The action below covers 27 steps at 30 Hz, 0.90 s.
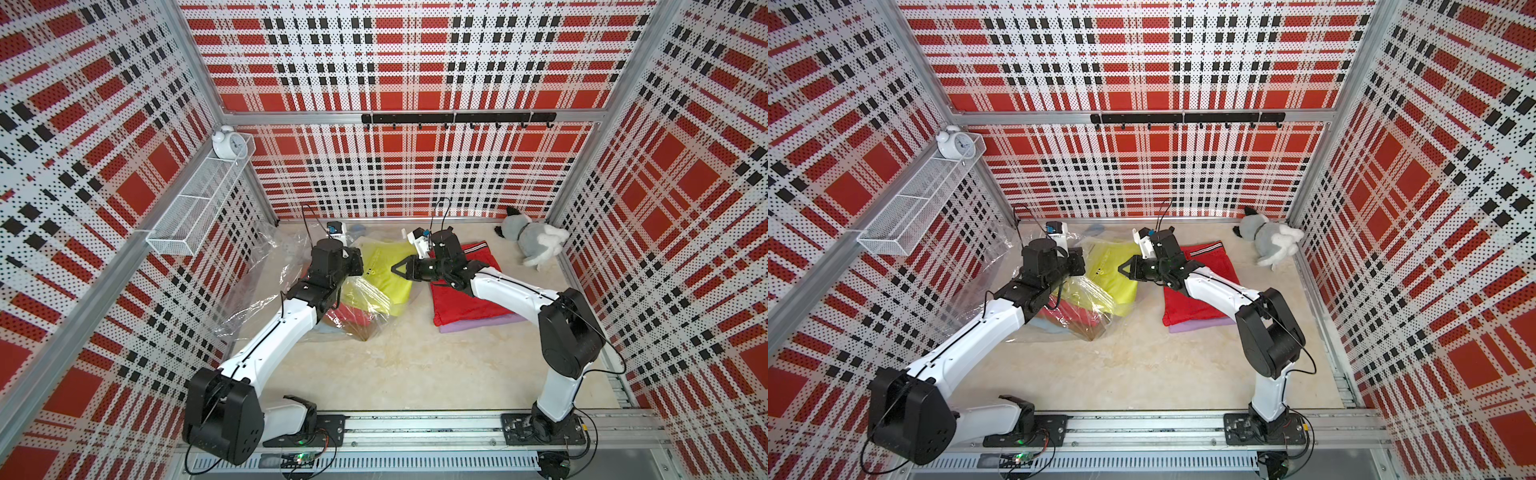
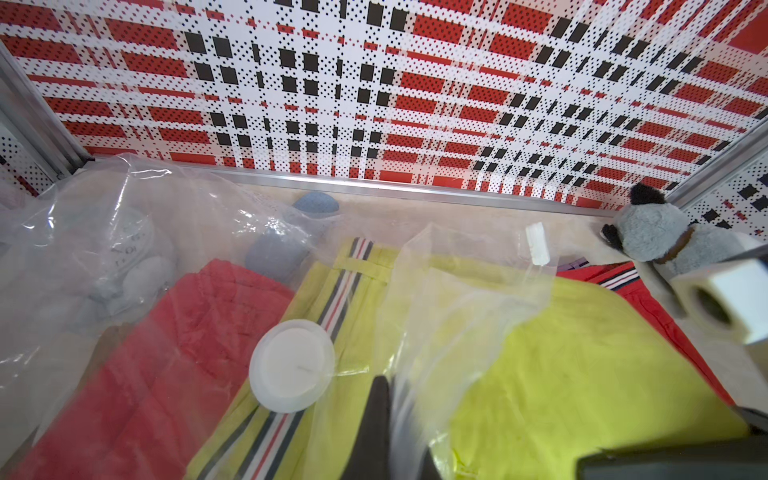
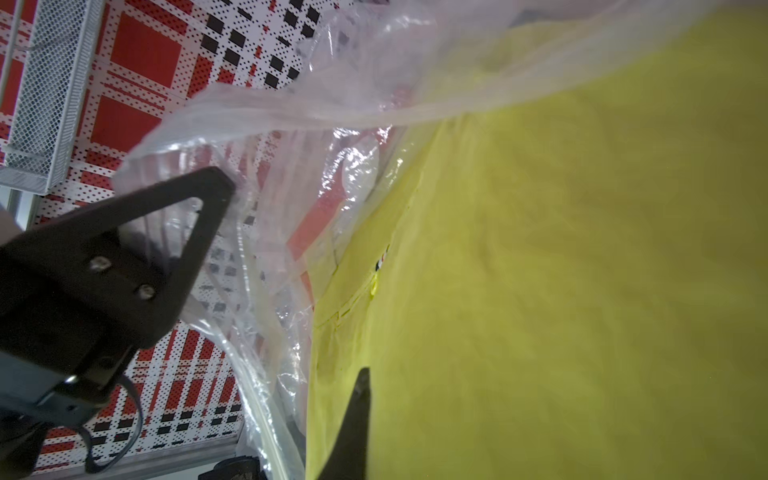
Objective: Take the trousers out of the vacuum bag
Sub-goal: Take out the trousers from the vacuum bag, then place the trousers at the center of the board.
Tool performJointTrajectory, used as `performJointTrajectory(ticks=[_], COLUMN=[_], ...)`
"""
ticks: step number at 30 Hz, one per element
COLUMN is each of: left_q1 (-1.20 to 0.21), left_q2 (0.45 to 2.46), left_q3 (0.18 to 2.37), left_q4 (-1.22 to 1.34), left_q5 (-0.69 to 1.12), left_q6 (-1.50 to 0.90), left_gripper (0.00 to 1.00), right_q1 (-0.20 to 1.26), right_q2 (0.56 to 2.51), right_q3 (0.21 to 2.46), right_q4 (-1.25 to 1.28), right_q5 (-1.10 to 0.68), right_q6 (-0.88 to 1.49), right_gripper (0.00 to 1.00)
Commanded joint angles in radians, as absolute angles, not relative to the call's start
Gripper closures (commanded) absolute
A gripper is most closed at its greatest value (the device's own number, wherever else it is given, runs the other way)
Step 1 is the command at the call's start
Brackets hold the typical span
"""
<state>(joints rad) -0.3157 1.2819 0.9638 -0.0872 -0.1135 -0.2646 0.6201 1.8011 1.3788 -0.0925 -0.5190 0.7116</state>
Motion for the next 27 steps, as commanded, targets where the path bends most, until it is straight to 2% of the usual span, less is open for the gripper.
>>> performJointTrajectory(ticks=[1,13,27], left_q1=[-0.313,-0.308,-0.305], left_q2=[1.269,1.293,1.282], left_q3=[0.945,0.928,0.916], left_q4=[-0.060,-0.028,-0.018], left_q5=[-0.133,-0.135,-0.151], left_q6=[-0.260,-0.265,-0.272], left_gripper=[1.00,1.00,1.00], right_q1=[0.608,0.508,0.341], right_q2=[1.695,1.470,1.278], right_q3=[1.442,1.405,1.385], right_q4=[-0.188,-0.245,-0.291], right_q5=[-0.547,-0.604,-0.550], right_q6=[0.599,0.657,0.719], right_gripper=[1.00,1.00,1.00])
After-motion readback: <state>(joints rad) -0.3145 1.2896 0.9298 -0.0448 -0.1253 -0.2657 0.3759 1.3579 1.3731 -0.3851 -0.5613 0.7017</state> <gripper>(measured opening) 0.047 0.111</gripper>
